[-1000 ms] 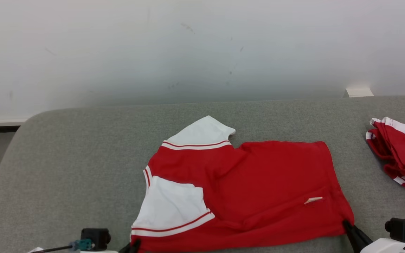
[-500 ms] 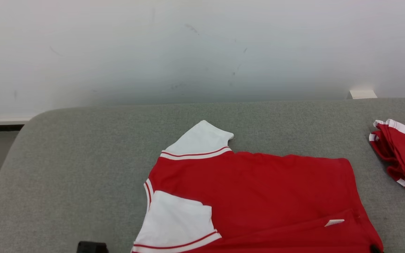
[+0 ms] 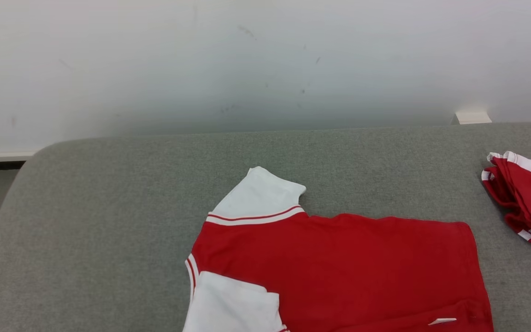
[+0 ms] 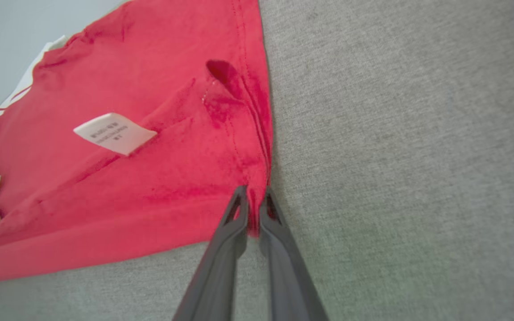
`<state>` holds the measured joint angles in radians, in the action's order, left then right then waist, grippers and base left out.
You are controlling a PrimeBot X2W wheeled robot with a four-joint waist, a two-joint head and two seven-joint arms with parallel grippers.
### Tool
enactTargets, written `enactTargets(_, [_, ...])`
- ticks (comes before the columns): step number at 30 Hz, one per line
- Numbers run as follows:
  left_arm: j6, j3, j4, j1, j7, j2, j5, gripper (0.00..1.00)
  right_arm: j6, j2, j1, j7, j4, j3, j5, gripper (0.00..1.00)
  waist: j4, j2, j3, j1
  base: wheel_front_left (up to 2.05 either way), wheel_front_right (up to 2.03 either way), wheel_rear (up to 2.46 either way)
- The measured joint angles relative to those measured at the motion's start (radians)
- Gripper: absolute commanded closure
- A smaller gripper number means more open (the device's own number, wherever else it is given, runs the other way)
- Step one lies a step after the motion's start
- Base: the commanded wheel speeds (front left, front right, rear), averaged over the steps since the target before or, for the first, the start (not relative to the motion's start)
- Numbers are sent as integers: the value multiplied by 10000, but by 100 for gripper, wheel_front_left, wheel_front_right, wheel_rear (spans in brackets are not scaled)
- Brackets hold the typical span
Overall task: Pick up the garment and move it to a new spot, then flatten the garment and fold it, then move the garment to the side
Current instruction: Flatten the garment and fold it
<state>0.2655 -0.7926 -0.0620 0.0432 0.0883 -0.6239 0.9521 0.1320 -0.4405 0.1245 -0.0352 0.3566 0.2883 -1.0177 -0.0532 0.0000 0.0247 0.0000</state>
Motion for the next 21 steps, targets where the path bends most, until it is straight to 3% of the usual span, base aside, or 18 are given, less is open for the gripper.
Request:
enactTargets(1, [15, -4, 12, -8, 10, -2, 0, 92, -2, 42, -1, -58, -15, -67, 71, 0, -6, 0, -8, 0, 0, 0, 0])
enactTargets(2, [38, -8, 23, -8, 10, -10, -2, 56, -2, 84, -3, -96, -40, -140, 105, 0, -12, 1, -16, 0, 0, 0, 0])
enactTargets(3, [38, -6, 46, -5, 10, -27, -4, 0, -2, 109, -3, -180, -82, -217, 159, 0, -16, 0, -28, 0, 0, 0, 0])
enactTargets(14, [123, 368, 1093, 568, 105, -777, -247, 0, -2, 316, 34, -207, -1074, -1406, 1127, 0, -50, 0, -233, 0, 0, 0, 0])
enactTargets(17, [-79, 552, 1266, 1314, 313, -980, -376, 0, -2, 520, -167, -240, -1319, -1795, 1528, 0, -66, 0, -166, -1, 0, 0, 0])
enactTargets(21, [-669, 694, 955, 2629, 761, -1083, -562, 0, -2, 920, -1139, -401, -1367, -2155, 2151, 0, -174, 0, 108, 0, 0, 0, 0])
